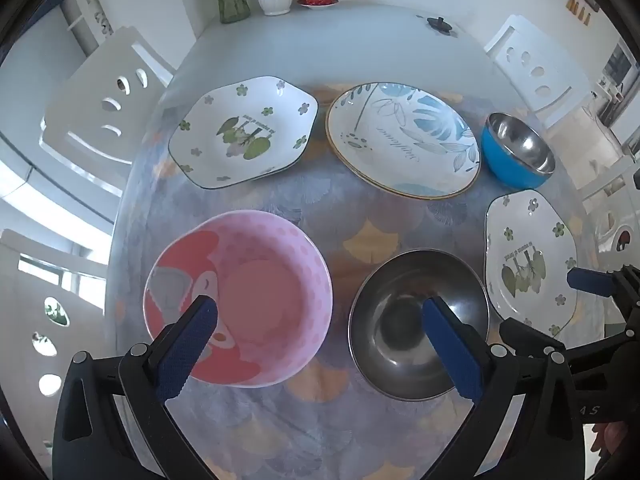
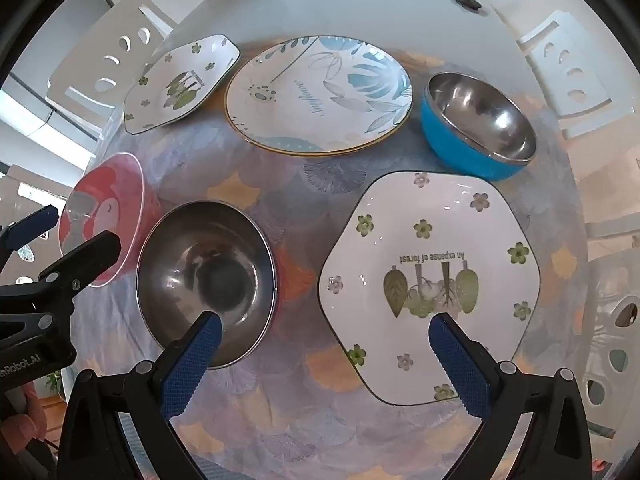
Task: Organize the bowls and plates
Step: 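Move both tools forward over the table toward the plates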
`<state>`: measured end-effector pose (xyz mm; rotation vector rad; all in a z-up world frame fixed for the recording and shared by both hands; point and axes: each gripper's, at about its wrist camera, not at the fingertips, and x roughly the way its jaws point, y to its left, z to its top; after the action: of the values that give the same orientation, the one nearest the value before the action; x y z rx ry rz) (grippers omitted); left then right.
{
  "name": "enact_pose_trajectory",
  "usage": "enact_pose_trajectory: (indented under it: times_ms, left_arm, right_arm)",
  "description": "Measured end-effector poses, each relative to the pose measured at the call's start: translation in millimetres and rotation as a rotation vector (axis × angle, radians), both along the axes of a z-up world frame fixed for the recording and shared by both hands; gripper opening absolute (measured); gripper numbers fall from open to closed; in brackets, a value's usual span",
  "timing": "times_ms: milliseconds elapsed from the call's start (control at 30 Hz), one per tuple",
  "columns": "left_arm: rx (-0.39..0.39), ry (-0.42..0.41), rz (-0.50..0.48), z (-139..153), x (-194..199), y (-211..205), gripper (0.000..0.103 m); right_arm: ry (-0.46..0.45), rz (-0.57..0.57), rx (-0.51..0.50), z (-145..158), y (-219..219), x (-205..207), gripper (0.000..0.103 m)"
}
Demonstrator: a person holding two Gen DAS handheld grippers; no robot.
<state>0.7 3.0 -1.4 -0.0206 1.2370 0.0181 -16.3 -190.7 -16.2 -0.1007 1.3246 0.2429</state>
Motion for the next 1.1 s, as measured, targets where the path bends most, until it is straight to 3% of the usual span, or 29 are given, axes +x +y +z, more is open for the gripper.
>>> enact_pose_trajectory:
  times_ms: [200, 567, 1100]
  left_arm:
    - [0.042, -0.015, 0.003, 4, -4, -4, 0.102]
    - [0.023, 0.008, 0.061, 4, -10, 18, 0.102]
    - [0.004, 0.020, 0.106, -2, -21, 29, 0.102]
  right_arm:
    - [-0.009, -0.017, 0.007, 7, -11, -4, 0.103]
    - [-0.003, -0.049, 0.029, 6, -19, -1, 0.103]
    - [0.031, -0.036, 0.096, -4, 3, -18, 0.103]
